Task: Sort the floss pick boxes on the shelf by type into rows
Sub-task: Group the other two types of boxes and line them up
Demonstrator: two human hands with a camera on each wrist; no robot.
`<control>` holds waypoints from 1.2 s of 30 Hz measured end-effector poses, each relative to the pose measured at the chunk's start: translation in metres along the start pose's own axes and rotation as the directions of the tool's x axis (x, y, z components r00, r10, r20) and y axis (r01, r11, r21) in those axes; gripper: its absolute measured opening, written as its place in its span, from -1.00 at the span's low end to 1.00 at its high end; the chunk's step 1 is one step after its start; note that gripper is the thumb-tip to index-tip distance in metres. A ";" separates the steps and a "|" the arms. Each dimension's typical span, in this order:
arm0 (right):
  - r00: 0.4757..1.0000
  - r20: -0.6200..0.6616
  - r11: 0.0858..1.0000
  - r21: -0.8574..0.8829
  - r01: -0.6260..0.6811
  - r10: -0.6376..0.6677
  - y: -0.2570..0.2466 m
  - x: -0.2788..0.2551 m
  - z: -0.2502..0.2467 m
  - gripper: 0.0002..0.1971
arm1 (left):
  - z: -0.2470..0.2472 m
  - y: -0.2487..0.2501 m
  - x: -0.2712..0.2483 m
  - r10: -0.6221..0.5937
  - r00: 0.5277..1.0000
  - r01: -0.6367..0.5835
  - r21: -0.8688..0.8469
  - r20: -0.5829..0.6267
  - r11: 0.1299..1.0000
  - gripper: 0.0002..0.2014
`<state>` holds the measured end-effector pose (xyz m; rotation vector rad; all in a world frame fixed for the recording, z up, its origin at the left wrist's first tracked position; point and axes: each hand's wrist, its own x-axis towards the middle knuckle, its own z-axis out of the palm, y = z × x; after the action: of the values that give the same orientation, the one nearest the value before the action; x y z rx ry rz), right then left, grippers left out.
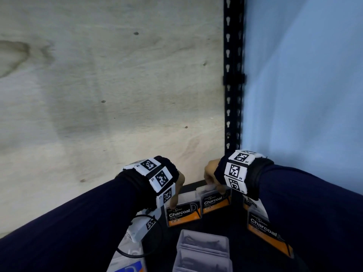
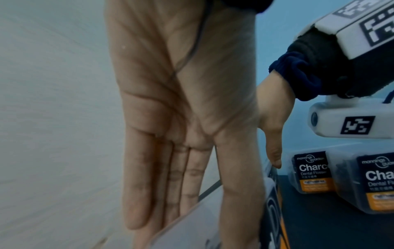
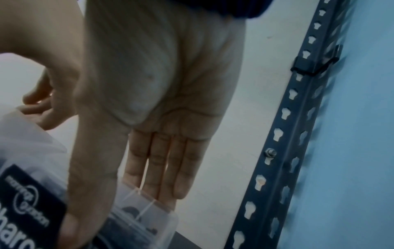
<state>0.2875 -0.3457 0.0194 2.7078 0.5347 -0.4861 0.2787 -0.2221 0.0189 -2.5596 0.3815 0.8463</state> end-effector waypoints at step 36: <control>0.975 -0.003 0.972 0.069 -0.223 0.223 0.070 -0.058 0.048 -0.86 | 0.031 0.048 -0.042 0.339 0.929 -0.367 -0.270 -0.147 0.890 -0.59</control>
<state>0.2533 -0.4431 0.0173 2.7922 0.2147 -0.4360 0.2119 -0.2441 0.0080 -2.8619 0.8307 0.9686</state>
